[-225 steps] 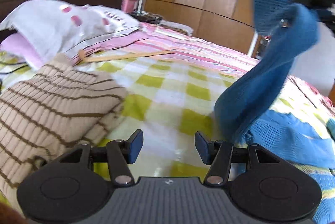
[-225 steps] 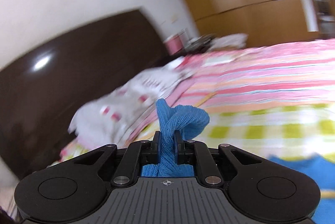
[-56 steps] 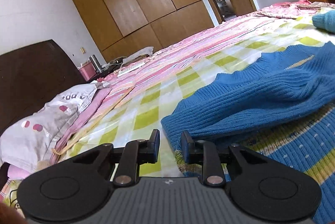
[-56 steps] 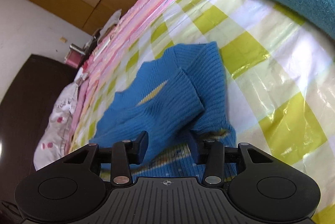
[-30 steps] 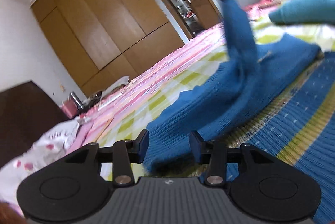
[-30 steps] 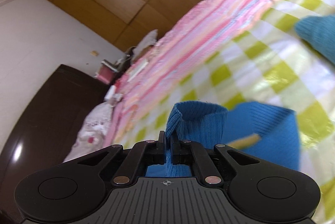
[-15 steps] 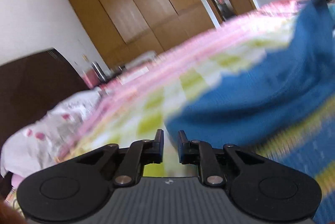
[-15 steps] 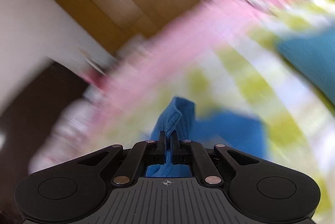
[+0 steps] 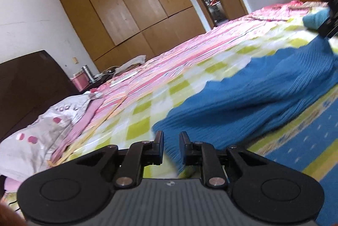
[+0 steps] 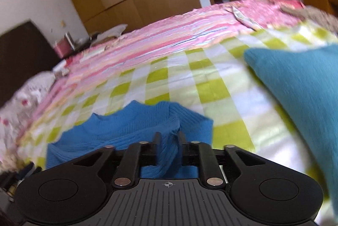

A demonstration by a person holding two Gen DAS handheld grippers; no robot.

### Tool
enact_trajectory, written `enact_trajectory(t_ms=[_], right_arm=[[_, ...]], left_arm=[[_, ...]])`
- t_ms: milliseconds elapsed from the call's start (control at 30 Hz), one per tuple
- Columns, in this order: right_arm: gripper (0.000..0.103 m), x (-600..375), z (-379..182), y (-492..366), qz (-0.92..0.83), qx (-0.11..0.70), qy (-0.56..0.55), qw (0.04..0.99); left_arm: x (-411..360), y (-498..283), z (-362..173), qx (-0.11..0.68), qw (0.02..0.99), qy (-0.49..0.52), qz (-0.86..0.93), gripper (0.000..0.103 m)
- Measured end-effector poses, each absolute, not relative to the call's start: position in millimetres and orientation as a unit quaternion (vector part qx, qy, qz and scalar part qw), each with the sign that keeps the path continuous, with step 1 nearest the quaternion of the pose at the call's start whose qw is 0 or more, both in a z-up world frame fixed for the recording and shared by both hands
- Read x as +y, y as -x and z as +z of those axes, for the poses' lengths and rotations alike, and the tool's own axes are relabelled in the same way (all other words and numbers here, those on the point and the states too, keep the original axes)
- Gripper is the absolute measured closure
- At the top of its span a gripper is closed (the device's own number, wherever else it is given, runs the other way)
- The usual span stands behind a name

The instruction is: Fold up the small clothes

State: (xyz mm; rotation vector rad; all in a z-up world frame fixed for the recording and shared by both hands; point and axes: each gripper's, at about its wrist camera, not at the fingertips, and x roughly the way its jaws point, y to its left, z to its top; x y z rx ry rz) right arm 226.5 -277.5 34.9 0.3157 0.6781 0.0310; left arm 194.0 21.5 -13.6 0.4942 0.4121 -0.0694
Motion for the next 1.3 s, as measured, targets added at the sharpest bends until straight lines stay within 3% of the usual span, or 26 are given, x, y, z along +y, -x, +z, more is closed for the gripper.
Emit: enact_trajectory(t_ms=[233, 467, 700, 967, 1167, 1233, 1300], right_arm=[[0.078, -269.5, 35.3, -252.3, 0.029, 0.333, -0.108, 0.936], [0.079, -253.4, 6.8, -265.7, 0.051, 0.379, -0.041, 0.923], [0.080, -265.4, 3.1, -279.2, -0.006, 0.383, -0.036, 0.923], [0.078, -262.0, 39.1, -238.9, 0.045, 0.333, -0.058, 0.940], [0.078, -254.4, 36.3, -218.4, 0.057, 0.327, -0.007, 0.943], [0.075, -255.8, 36.8, -232.5, 0.062, 0.332, 0.004, 0.941], [0.065, -249.2, 34.0, -248.5, 0.089, 0.345, 0.033, 0.934]], left_arm=[[8.2, -216.8, -10.4, 0.202, 0.951, -0.218, -0.084, 0.078], [6.8, -247.7, -20.2, 0.249, 0.946, -0.187, -0.085, 0.078], [28.0, -275.8, -15.9, 0.285, 0.950, -0.127, -0.020, 0.072], [48.4, -236.0, -1.0, 0.274, 0.954, -0.117, -0.039, 0.072], [30.0, -205.4, -0.9, 0.251, 0.948, -0.172, -0.096, 0.070], [21.4, -203.9, -3.6, 0.247, 0.944, -0.189, -0.110, 0.069], [15.7, -207.6, -5.5, 0.254, 0.940, -0.191, -0.121, 0.069]])
